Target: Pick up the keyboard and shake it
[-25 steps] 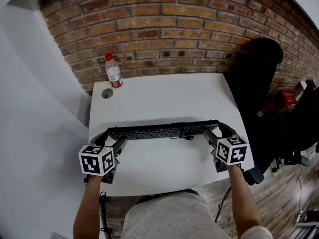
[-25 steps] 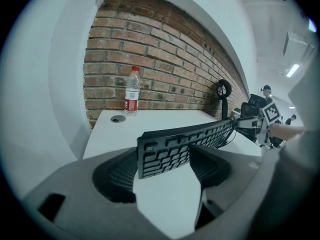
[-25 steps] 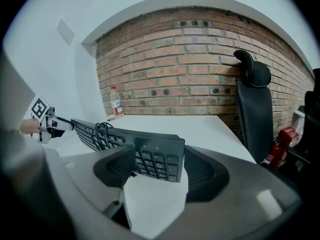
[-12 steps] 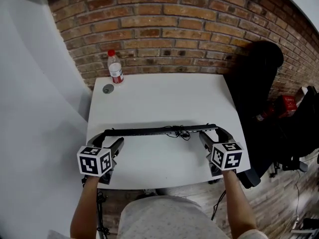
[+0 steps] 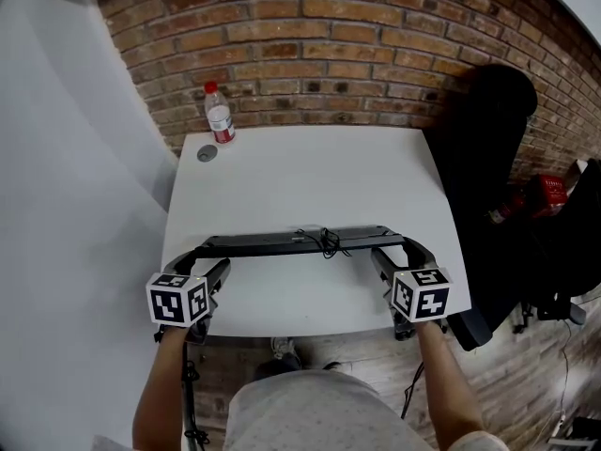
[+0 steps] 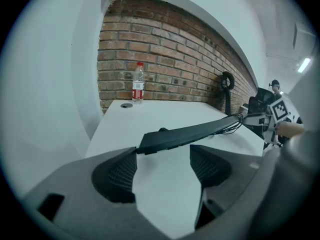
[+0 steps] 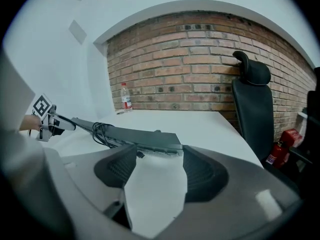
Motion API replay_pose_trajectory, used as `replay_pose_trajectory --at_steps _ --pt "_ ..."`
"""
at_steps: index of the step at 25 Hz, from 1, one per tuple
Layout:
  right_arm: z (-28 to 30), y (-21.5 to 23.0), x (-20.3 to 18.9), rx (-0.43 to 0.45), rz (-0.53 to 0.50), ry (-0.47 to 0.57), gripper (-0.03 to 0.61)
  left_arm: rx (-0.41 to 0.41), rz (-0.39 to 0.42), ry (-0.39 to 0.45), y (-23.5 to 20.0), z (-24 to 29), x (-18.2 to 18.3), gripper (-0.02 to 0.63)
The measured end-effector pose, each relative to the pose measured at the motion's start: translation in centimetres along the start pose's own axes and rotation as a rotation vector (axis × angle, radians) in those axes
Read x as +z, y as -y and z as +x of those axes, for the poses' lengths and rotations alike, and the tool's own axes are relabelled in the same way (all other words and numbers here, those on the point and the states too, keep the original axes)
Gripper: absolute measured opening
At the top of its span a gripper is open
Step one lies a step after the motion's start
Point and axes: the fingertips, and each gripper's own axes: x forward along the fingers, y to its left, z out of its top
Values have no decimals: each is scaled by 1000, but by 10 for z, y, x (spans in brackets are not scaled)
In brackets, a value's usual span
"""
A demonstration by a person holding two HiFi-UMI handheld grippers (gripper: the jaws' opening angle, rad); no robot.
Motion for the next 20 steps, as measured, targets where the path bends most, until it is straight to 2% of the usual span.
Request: replay_pose_trajectory --at_steps 10,20 --pt "-11 -4 -35 13 -41 -50 296 36 -25 -59 8 -5 -40 334" --pt "-13 -5 -67 -16 -155 -113 296 66 12 -149 10 2 -76 334"
